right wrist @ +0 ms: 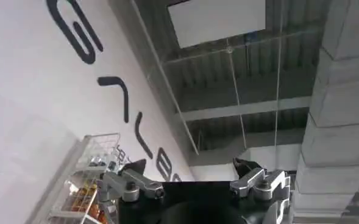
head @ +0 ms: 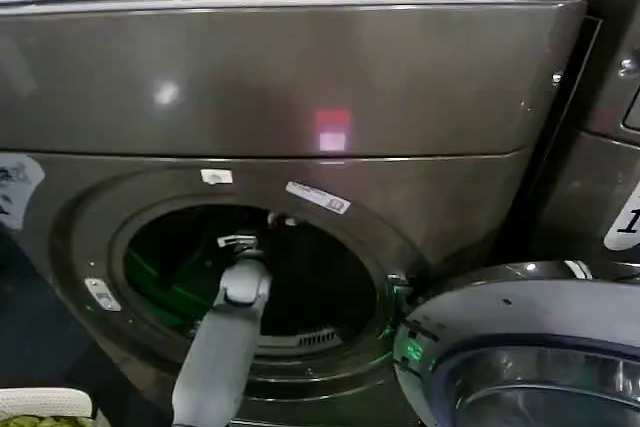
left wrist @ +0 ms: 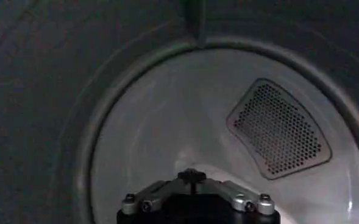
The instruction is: Grasp the clothes from the dryer.
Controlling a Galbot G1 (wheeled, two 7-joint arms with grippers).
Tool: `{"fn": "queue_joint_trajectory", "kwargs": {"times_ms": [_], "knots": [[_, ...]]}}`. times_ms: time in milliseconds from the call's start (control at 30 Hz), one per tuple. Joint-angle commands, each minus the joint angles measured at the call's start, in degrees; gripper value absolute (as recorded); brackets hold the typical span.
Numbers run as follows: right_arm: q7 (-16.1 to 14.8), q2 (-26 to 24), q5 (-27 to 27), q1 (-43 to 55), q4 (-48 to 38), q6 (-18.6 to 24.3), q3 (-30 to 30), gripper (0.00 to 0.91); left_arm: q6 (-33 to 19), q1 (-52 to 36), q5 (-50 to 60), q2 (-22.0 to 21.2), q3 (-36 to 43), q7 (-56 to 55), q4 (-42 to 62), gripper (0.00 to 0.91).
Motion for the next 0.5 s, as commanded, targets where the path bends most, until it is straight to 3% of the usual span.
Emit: {"fn": "queue_joint_trajectory", "kwargs": {"times_ms": [33,500], "knots": [[0.27,0.15,0.00,-0.54,0.01,-0.58,0.70,0.907,-0.24,0.26,-0.64,0.02,-0.21,-0.60,-0.58,0.000],[-0.46,0.26,-0.06,-2.43,-1.00,-1.03,2.91,0.907,0.04,0.34,-1.02,0.17,0.88,-0.05,-0.73,0.000]]}}
